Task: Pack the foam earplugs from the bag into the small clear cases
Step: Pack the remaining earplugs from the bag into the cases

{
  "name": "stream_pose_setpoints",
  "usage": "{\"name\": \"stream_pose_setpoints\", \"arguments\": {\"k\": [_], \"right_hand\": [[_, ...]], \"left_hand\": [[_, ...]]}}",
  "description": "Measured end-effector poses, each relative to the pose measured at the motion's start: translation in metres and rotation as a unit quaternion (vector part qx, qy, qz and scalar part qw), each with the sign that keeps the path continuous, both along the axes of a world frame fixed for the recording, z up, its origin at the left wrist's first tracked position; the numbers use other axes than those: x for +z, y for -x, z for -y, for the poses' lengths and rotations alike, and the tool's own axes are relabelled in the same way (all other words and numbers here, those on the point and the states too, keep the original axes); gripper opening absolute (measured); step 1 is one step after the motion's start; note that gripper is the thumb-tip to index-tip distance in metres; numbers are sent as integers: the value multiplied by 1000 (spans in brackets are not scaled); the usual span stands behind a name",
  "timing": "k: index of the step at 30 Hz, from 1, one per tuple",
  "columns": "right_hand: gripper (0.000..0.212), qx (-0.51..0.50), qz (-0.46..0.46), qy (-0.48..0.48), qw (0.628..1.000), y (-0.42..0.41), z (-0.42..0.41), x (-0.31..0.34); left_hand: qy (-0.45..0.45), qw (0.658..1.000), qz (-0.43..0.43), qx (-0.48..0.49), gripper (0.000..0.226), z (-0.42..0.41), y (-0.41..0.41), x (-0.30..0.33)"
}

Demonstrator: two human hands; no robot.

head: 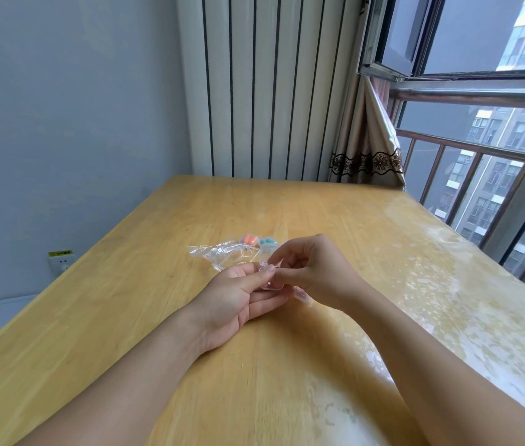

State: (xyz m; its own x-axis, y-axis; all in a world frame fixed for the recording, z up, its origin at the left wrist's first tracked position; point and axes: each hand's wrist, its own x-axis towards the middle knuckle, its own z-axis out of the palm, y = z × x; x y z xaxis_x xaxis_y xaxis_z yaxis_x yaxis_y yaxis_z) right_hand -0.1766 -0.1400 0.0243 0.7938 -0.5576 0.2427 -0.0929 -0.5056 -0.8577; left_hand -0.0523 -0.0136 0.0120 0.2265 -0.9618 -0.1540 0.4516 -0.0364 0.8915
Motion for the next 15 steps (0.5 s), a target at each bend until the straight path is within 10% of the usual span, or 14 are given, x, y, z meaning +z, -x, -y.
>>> {"name": "stream_pose_setpoints", "arguments": {"k": [15], "right_hand": [[56,38,-22,-59,997,7,1,8]], "left_hand": [[-11,999,-35,8,26,-1,-4,3]]}}
